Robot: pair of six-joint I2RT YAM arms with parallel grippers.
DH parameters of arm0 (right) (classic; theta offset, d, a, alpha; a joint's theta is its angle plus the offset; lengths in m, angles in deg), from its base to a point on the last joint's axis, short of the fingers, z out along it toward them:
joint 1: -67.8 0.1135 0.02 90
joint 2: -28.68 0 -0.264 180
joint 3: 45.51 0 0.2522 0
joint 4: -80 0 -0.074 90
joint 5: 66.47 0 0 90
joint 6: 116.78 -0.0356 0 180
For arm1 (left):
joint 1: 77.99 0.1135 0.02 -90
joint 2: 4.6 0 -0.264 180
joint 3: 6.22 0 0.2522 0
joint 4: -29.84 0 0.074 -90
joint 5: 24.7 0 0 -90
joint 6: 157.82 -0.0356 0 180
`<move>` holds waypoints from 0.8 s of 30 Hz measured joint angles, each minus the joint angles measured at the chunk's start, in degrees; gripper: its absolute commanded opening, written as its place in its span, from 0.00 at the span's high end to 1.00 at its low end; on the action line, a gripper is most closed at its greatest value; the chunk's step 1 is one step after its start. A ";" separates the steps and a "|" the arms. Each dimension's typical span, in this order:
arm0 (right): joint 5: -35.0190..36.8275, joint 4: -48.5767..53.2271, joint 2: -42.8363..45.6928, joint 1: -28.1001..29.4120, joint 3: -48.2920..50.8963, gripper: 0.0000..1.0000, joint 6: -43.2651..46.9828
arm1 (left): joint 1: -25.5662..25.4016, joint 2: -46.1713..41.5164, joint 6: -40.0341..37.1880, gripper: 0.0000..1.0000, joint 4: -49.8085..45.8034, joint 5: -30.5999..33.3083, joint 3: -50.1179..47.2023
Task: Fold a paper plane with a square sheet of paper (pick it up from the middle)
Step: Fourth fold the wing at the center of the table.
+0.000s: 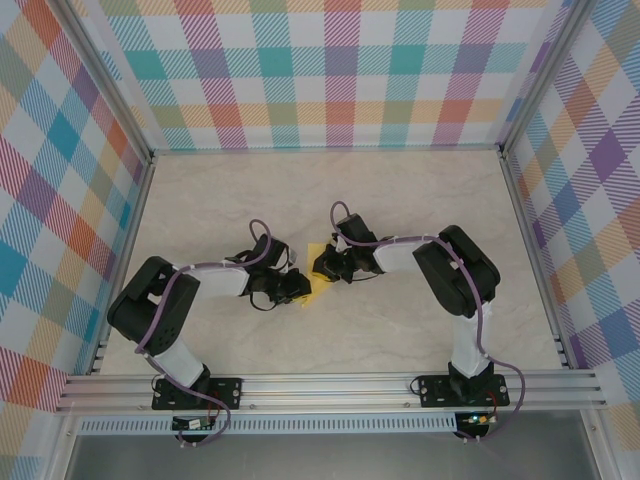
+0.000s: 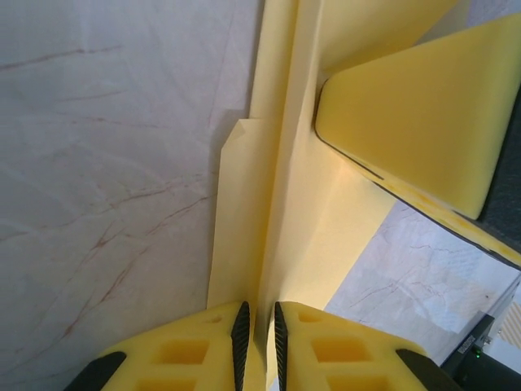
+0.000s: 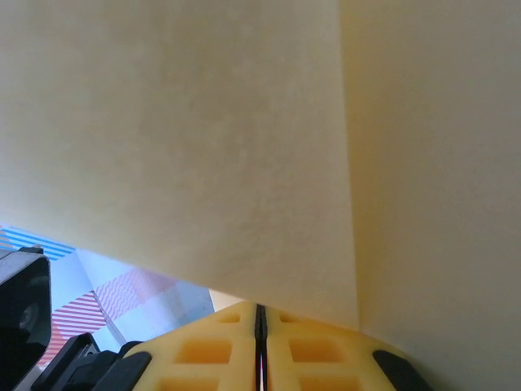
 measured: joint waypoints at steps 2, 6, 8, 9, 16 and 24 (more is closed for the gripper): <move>0.00 0.07 -0.02 0.00 -0.02 0.90 0.00 | -0.04 -0.26 0.00 0.80 -0.37 0.35 -0.11; -0.09 0.13 -0.07 0.00 -0.11 0.90 0.00 | -0.31 -0.35 -0.02 0.81 -0.39 0.37 -0.22; -0.20 0.15 -0.11 0.00 -0.13 0.90 0.00 | -0.31 -0.35 -0.02 0.81 -0.50 0.59 -0.22; -0.20 0.22 -0.11 0.00 -0.15 0.90 0.00 | -0.37 -0.35 -0.02 0.81 -0.55 0.74 -0.22; -0.39 0.33 -0.22 -0.04 -0.28 0.90 0.00 | -0.57 -0.35 -0.31 0.93 -0.50 1.33 -0.44; -0.39 0.37 -0.22 -0.04 -0.31 0.90 0.00 | -0.55 -0.37 -0.22 0.92 0.17 0.96 -0.76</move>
